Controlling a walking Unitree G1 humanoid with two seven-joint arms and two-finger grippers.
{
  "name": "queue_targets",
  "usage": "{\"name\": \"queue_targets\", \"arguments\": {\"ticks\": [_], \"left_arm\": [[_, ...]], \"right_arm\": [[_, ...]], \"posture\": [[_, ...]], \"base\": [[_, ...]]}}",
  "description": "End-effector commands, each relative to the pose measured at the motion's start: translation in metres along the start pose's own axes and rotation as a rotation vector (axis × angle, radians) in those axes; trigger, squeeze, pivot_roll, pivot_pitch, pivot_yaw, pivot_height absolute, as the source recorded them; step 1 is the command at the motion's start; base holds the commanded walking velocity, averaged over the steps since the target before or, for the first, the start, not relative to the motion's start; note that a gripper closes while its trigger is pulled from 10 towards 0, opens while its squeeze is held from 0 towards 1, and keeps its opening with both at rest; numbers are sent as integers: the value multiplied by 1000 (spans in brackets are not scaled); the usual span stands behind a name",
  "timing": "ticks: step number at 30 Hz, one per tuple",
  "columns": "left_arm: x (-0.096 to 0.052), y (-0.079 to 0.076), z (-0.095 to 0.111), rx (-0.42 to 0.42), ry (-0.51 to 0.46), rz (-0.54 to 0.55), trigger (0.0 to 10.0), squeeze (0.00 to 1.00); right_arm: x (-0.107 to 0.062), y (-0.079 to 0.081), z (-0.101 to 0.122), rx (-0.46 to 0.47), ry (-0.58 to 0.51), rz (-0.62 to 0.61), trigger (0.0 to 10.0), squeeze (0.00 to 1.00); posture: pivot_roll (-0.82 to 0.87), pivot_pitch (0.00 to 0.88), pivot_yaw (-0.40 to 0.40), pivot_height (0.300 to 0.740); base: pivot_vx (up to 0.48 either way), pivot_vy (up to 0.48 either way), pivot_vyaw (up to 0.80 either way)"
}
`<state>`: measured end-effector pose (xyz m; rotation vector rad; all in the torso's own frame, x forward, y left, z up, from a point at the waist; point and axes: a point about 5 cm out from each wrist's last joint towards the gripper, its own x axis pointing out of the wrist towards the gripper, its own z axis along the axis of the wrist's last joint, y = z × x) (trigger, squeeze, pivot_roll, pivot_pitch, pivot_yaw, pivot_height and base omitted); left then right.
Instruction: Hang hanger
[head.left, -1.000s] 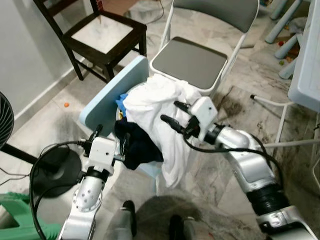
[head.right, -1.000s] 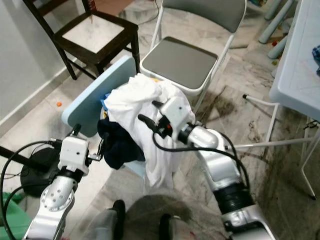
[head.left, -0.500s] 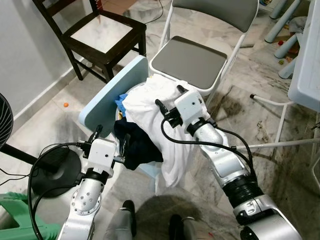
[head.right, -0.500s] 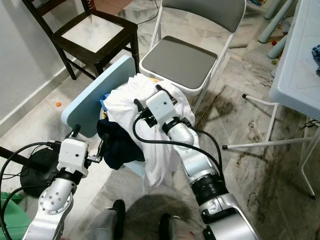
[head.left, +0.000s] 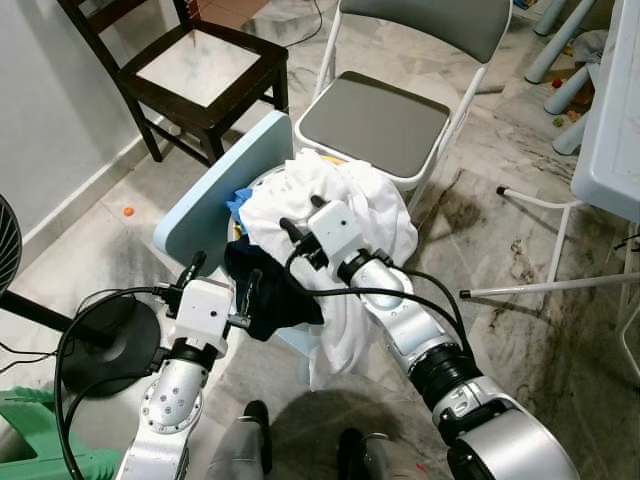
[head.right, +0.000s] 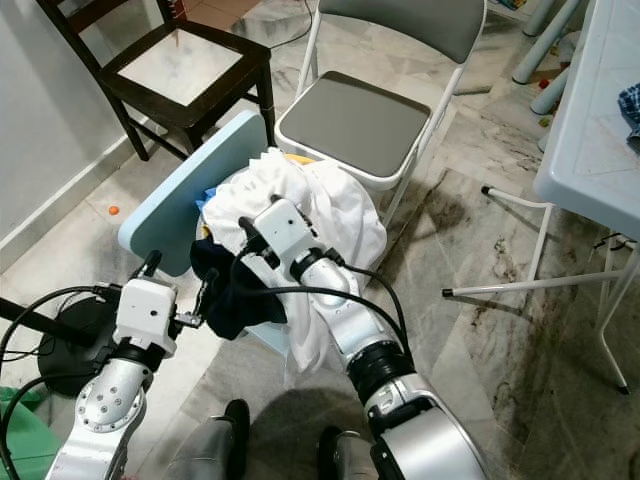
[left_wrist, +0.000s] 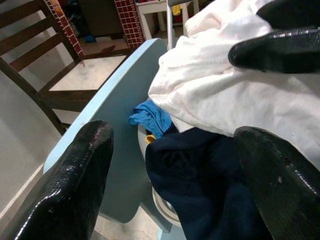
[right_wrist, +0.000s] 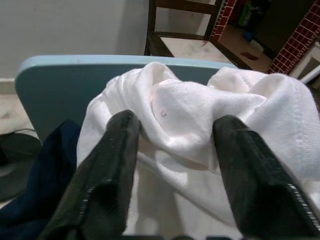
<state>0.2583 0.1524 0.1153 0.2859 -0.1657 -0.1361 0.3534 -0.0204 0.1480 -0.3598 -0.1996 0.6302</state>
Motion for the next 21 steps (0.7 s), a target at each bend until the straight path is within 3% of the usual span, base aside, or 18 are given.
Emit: {"name": "queue_targets", "arguments": {"ticks": [1, 8, 12, 21], "left_arm": [[-6, -1, -3, 10, 21, -11, 10000, 0], [-7, 0, -3, 13, 26, 0, 10000, 0], [-5, -1, -3, 11, 25, -2, 10000, 0], [-1, -2, -2, 12, 17, -9, 10000, 0]], "right_arm": [[-2, 3, -6, -29, 20, 11, 0, 0], [-18, -16, -25, -61, 74, -65, 0, 0], [-27, -31, -29, -29, 64, -144, 0, 0], [-43, -42, -35, -17, 53, -136, 0, 0]], "posture": [[344, 332, -74, 740], [340, 330, -79, 740], [331, 325, -77, 740], [318, 315, -71, 740]], "base": [[0, 0, 0], [0, 0, 0], [0, 0, 0], [0, 0, 0]]}}
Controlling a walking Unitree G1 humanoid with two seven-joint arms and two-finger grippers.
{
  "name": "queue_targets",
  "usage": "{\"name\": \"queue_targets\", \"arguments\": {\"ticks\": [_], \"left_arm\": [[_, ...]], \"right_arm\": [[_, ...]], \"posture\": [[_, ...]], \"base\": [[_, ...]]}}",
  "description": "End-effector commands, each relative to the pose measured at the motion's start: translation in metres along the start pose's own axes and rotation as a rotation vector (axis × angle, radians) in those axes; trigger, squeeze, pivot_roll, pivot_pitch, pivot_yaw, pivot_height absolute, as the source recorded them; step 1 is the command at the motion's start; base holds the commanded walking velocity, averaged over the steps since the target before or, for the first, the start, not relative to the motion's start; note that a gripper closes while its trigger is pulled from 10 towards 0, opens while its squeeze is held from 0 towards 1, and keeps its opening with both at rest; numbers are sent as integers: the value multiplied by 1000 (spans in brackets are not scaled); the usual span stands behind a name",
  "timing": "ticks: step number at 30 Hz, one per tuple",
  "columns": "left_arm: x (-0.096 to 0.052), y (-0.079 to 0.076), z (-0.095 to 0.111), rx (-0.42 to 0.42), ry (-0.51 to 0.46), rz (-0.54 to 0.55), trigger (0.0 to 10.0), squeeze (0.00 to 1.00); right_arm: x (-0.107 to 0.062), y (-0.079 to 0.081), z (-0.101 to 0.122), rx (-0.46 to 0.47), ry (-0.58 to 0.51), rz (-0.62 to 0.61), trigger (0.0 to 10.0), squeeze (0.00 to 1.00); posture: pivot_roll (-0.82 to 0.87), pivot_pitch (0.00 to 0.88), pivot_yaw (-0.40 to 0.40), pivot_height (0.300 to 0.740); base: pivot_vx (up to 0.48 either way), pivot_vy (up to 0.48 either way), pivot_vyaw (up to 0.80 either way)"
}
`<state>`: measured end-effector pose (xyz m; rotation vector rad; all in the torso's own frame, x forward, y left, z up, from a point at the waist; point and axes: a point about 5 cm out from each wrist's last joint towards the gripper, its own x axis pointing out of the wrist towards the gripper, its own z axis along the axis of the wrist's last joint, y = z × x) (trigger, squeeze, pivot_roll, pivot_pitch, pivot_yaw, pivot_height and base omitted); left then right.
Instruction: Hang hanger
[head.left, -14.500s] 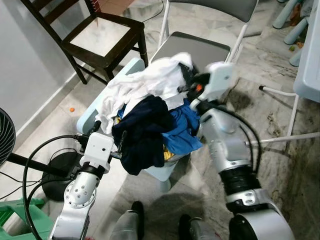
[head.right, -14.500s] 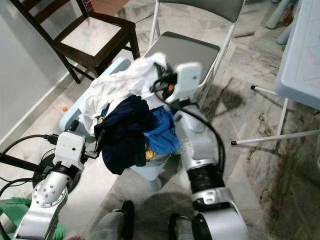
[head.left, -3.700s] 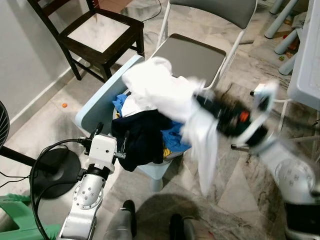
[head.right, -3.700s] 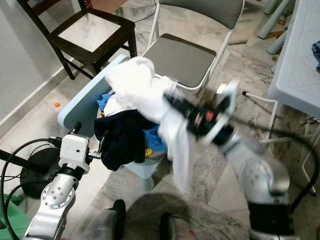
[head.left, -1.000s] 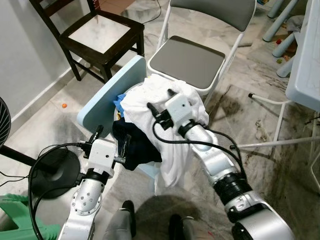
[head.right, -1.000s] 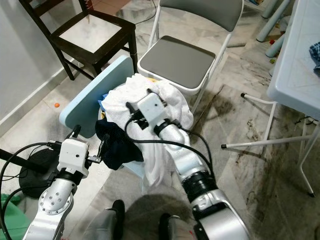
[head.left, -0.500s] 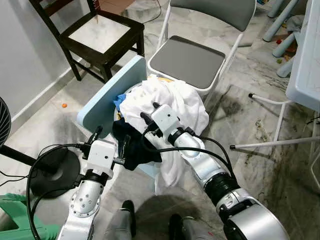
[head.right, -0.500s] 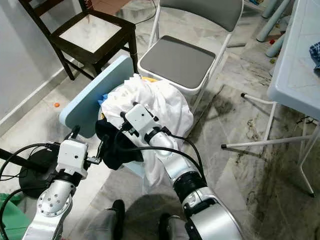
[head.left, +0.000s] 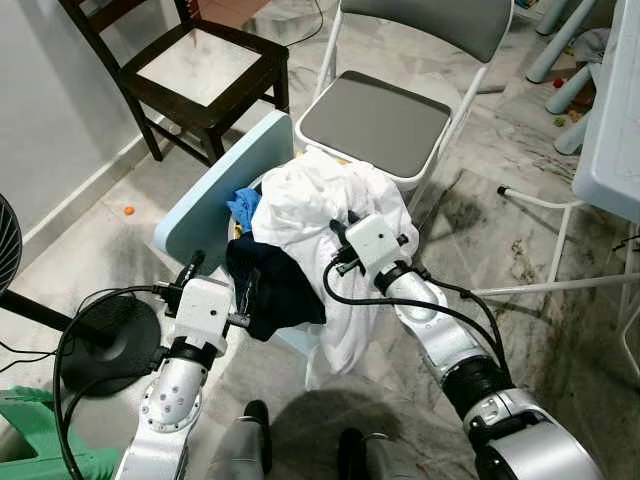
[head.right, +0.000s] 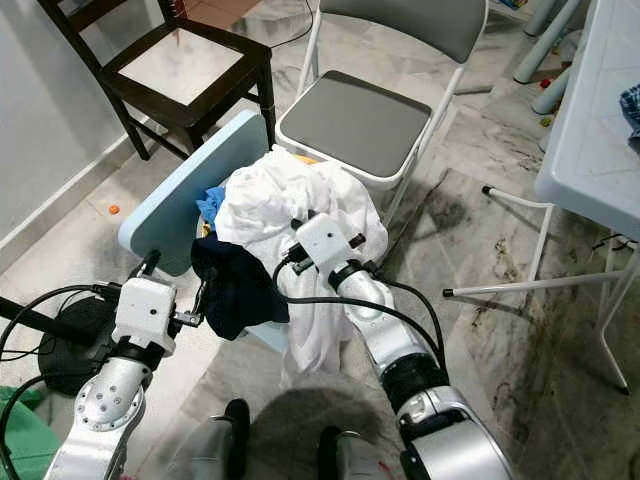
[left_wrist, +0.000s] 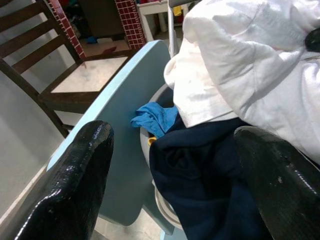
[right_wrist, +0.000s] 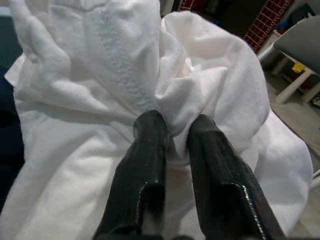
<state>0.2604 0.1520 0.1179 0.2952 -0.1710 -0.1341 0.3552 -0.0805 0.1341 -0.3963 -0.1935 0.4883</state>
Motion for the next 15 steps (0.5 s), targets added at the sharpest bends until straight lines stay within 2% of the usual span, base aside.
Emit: {"name": "queue_targets", "arguments": {"ticks": [1, 2, 4, 5, 9, 15], "left_arm": [[-3, -2, -4, 3, 21, -11, 10000, 0], [-3, -2, -4, 3, 21, -11, 10000, 0], [-3, -2, -4, 5, 21, -10, 10000, 0], [-3, -2, -4, 5, 21, -10, 10000, 0], [-3, -1, -4, 9, 23, -4, 10000, 0], [-3, 1, -5, 15, 23, -3, 10000, 0]], "right_arm": [[-10, -3, -7, 40, 1, 17, 0, 0], [-10, -3, -7, 40, 1, 17, 0, 0], [-18, 0, -9, 88, -16, 104, 0, 0], [-18, 0, -9, 88, -16, 104, 0, 0], [-28, 3, -7, 144, -42, 230, 0, 0], [-41, -9, -5, 212, -51, 361, 0, 0]], "posture": [[316, 314, -70, 740], [316, 314, -70, 740], [316, 315, -69, 740], [316, 315, -69, 740], [315, 316, -67, 740], [315, 316, -62, 740]], "base": [[0, 0, 0], [0, 0, 0], [0, 0, 0], [0, 0, 0], [0, 0, 0], [0, 0, 0]]}}
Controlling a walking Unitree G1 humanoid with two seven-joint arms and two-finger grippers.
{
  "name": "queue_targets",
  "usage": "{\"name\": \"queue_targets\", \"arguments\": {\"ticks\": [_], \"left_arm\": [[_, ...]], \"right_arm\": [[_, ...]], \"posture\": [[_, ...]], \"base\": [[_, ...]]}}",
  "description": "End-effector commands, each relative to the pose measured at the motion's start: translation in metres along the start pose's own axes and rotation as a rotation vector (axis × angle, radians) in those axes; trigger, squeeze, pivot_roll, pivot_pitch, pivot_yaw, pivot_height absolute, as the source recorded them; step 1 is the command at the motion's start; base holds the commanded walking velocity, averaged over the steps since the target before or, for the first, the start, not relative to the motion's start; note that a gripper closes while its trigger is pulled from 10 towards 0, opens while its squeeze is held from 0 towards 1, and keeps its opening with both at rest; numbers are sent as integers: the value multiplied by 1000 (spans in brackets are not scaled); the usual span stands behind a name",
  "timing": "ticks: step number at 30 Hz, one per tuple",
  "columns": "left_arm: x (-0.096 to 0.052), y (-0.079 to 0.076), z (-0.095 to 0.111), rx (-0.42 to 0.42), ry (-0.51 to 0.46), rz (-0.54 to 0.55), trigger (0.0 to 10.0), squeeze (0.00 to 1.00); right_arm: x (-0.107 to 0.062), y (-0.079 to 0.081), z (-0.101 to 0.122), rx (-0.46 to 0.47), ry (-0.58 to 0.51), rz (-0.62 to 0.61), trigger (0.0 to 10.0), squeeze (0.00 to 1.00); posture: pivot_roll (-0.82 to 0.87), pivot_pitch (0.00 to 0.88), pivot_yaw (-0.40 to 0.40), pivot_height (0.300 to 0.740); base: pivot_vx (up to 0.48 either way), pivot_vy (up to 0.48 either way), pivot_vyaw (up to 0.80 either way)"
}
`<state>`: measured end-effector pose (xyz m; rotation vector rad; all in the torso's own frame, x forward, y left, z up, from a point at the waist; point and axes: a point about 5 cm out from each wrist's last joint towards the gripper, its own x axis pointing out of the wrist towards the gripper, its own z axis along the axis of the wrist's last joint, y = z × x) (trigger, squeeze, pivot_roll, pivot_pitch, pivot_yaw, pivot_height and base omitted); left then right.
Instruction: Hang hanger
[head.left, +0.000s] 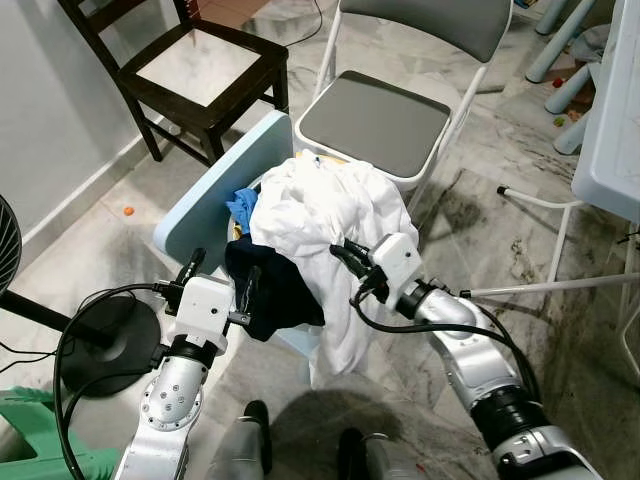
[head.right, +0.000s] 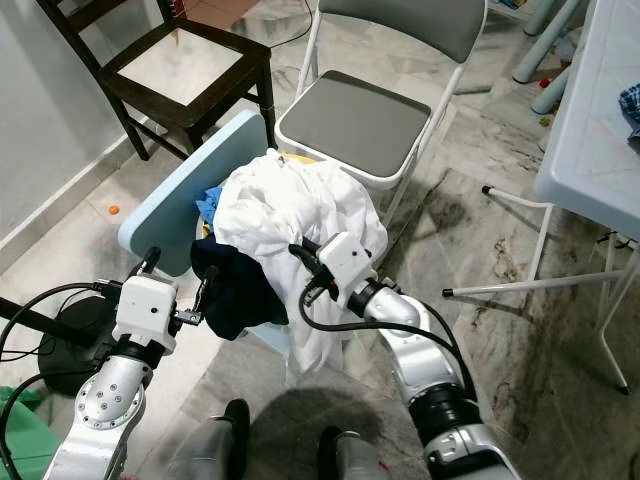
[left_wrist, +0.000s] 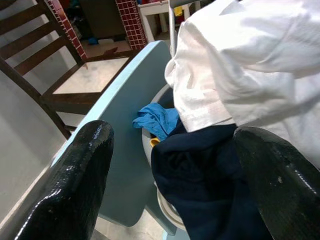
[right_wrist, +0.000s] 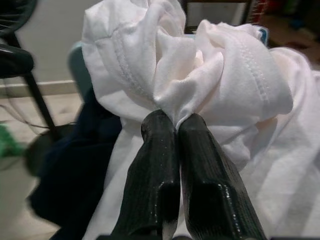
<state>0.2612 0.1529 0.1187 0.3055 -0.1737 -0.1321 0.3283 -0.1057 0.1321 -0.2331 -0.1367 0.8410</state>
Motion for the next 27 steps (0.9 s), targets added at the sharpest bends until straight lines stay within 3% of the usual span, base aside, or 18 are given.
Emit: {"name": "queue_targets", "arguments": {"ticks": [1, 14, 24, 26, 27], "left_arm": [[-3, 0, -5, 5, 24, -3, 10000, 0], [-3, -1, -5, 6, 27, 2, 10000, 0], [-3, -1, -5, 7, 29, 2, 10000, 0], [-3, -1, -5, 7, 31, 1, 10000, 0], [-3, -1, -5, 7, 31, 0, 10000, 0]], "right_arm": [[-9, -1, -1, 51, 6, 50, 0, 0], [-41, 1, -5, 90, 142, 339, 0, 0], [-33, 7, -7, 56, 157, 310, 0, 0], [-19, -4, 1, 54, 78, 144, 0, 0], [-18, -3, 3, 53, 70, 151, 0, 0]], "posture": [[314, 316, -62, 740], [310, 318, -65, 740], [314, 321, -64, 740], [312, 321, -62, 740], [313, 320, -63, 740]], "base": [[0, 0, 0], [0, 0, 0], [0, 0, 0], [0, 0, 0], [0, 0, 0]]}}
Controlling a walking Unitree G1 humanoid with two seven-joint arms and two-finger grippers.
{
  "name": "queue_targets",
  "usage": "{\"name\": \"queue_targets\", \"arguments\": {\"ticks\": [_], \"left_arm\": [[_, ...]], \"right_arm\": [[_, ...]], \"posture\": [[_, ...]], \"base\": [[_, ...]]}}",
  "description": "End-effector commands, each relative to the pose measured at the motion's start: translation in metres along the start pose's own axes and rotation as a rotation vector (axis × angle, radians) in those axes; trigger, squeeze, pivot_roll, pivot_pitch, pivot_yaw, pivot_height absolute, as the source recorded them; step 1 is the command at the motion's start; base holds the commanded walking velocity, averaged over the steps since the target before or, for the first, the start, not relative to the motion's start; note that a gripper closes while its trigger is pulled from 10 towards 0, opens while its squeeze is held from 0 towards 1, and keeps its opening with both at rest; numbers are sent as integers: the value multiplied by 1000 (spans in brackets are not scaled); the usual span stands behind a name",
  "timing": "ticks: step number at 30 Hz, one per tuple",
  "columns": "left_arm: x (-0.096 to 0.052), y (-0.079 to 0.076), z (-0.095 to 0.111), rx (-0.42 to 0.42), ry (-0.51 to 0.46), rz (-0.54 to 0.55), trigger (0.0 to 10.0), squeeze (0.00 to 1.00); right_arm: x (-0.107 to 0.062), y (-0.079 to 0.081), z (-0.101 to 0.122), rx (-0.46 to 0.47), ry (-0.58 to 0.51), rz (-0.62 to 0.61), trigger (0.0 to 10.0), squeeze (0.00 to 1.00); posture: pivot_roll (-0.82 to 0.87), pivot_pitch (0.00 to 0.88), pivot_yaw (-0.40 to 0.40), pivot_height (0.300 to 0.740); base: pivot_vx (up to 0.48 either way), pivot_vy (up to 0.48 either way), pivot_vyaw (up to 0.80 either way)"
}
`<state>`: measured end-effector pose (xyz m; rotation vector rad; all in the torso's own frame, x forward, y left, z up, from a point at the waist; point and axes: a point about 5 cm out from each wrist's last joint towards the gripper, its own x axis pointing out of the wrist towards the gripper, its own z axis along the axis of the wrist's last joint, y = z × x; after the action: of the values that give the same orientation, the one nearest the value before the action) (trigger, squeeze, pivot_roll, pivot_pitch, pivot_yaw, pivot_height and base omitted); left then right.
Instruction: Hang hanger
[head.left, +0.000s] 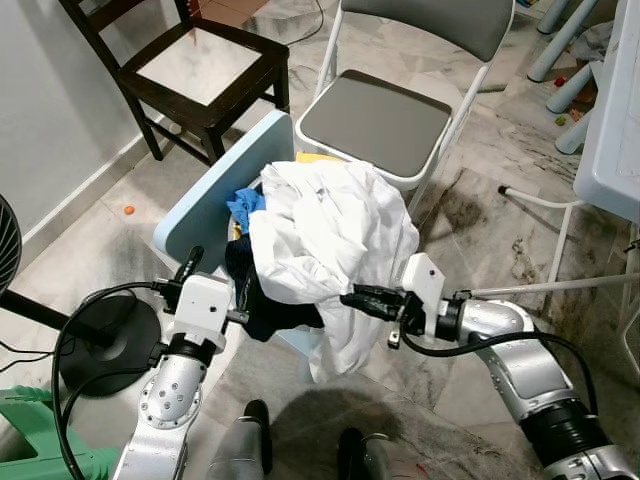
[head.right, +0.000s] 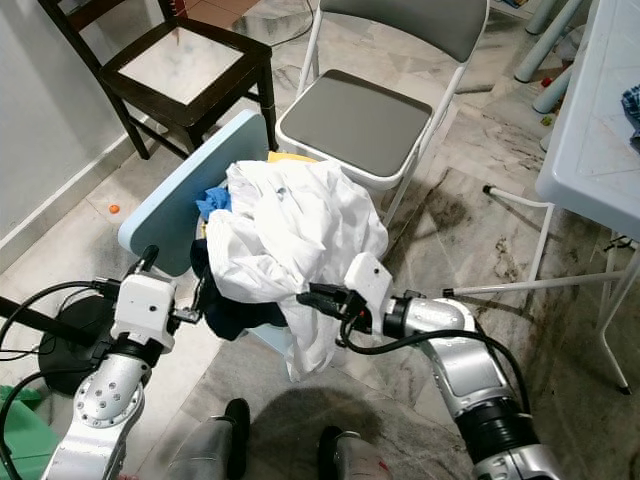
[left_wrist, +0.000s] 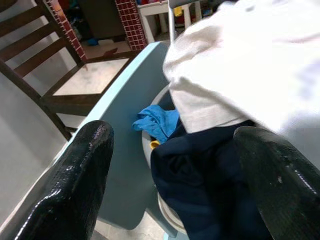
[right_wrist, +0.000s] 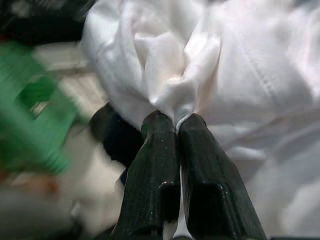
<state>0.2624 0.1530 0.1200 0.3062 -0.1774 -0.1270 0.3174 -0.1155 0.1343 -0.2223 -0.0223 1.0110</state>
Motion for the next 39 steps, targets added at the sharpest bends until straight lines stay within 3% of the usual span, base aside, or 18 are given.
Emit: {"name": "queue_targets", "arguments": {"ticks": [1, 8, 9, 10, 11, 13, 14, 16, 17, 24, 32, 34, 39], "left_arm": [[-4, -2, -6, 6, 33, -6, 10000, 0], [-3, -2, -7, 8, 35, -8, 10000, 0], [-3, -2, -7, 9, 35, -7, 10000, 0], [-3, -2, -7, 9, 35, -6, 10000, 0], [-3, -1, -7, 9, 36, -5, 10000, 0], [-3, -1, -7, 9, 36, -5, 10000, 0], [-3, -1, -7, 9, 36, -4, 10000, 0], [-3, -1, -6, 9, 36, -2, 10000, 0], [-3, -1, -6, 10, 35, -1, 10000, 0], [-2, 3, -5, 20, 30, 24, 10000, 0], [-1, 6, -5, 33, 30, 43, 10000, 0], [-1, 6, -5, 36, 30, 45, 10000, 0], [-1, 5, -5, 36, 31, 41, 10000, 0]], "right_arm": [[-3, -1, 0, -18, 0, -20, 0, 0], [2, 8, -8, -64, 49, 11, 39, 0], [4, 8, -7, -51, 37, -8, 1882, 0], [5, 7, -6, -48, 29, -22, 8000, 0], [6, 6, -4, -39, 18, -38, 10000, 0], [7, 4, -1, 15, -15, -52, 10000, 0], [6, 1, 3, 84, -60, -66, 10000, 753], [5, -1, 7, 131, -93, -75, 10000, 753], [4, -4, 8, 161, -112, -89, 10000, 1000], [-5, -31, 13, 215, -166, -272, 10000, 1000], [-6, -42, 12, 209, -150, -400, 10000, 1000], [-4, -33, 14, 235, -172, -301, 10000, 1000], [-2, -21, 8, 240, -129, -188, 10000, 1000]], "posture": [[311, 321, -63, 740], [312, 320, -62, 740], [313, 321, -61, 740], [313, 321, -61, 740], [313, 321, -60, 740], [313, 321, -60, 740], [313, 321, -59, 740], [312, 321, -59, 740], [312, 321, -59, 740], [311, 321, -60, 740], [310, 321, -60, 740], [309, 319, -59, 740], [310, 315, -61, 740]], "base": [[0, 0, 0], [0, 0, 0], [0, 0, 0], [0, 0, 0], [0, 0, 0], [0, 0, 0], [0, 0, 0], [0, 0, 0], [0, 0, 0], [0, 0, 0], [0, 0, 0], [0, 0, 0], [0, 0, 0]]}}
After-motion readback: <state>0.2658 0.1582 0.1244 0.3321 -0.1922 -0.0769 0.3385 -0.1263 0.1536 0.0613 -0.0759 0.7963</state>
